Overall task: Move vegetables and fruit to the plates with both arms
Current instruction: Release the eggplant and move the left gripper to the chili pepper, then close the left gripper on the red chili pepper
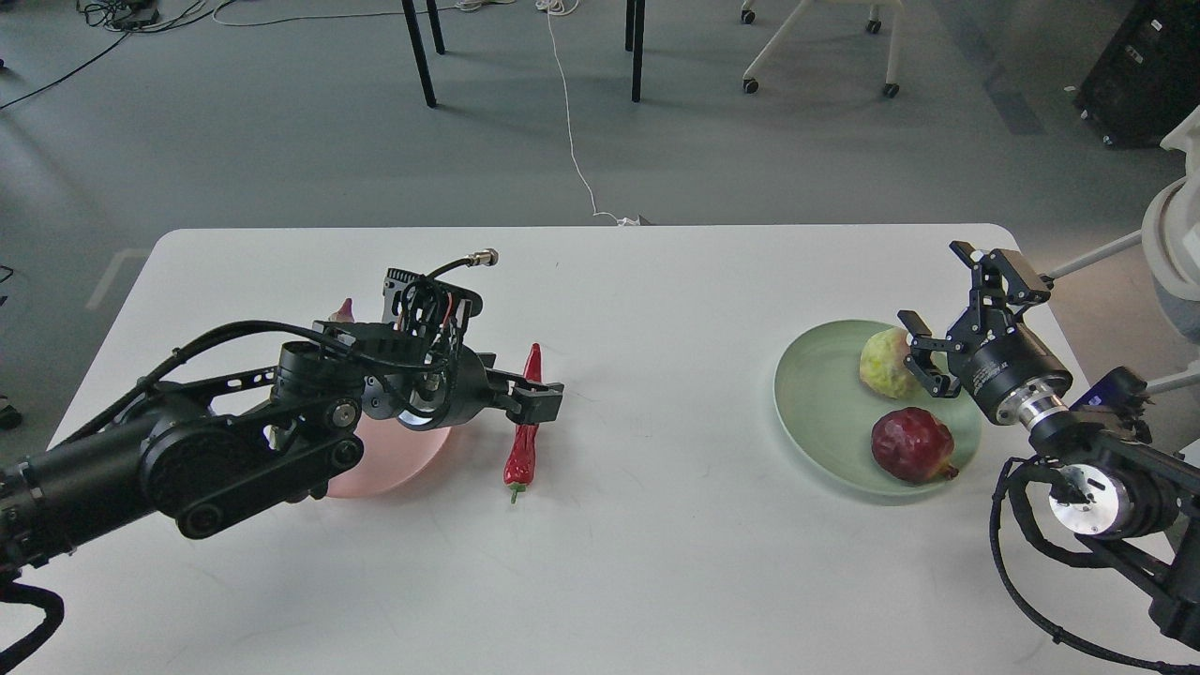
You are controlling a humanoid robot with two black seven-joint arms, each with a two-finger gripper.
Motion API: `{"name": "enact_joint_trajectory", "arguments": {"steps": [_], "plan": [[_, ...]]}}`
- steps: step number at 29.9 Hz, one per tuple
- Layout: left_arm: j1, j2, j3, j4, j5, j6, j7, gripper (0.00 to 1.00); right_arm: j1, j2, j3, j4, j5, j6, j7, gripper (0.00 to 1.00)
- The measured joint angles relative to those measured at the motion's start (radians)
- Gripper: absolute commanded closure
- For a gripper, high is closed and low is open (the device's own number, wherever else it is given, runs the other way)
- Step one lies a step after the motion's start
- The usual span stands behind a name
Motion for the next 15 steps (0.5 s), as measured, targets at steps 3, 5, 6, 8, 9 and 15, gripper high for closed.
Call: {"name": "enact_joint_trajectory", "arguments": {"steps": [3,5,6,8,9,15], "plan": [[0.014,-0.003,0.009,0.001,0.000,0.008,0.001,0.03,0.000,0.003,-0.001,0.000,0.000,0.000,0.000,0.01],[0.025,-0.004,0.010,0.002,0.000,0.014,0.002,0.03,0.000,0.005,-0.001,0.000,0.000,0.000,0.000,0.01],[0.031,-0.004,0.010,0.003,0.000,0.016,0.003,0.03,0.000,0.005,-0.001,0.001,0.000,0.000,0.000,0.01],[0.043,-0.004,0.010,0.007,0.000,0.017,0.004,0.03,0.000,0.005,-0.001,0.001,0.000,-0.001,0.000,0.01],[0.049,-0.004,0.011,0.011,0.001,0.018,0.006,0.03,0.000,0.005,-0.001,0.001,0.000,-0.001,0.000,0.01],[0.061,-0.004,0.015,0.020,0.002,0.018,0.020,0.06,0.000,0.004,-0.001,0.001,0.000,-0.001,0.000,0.01]]}}
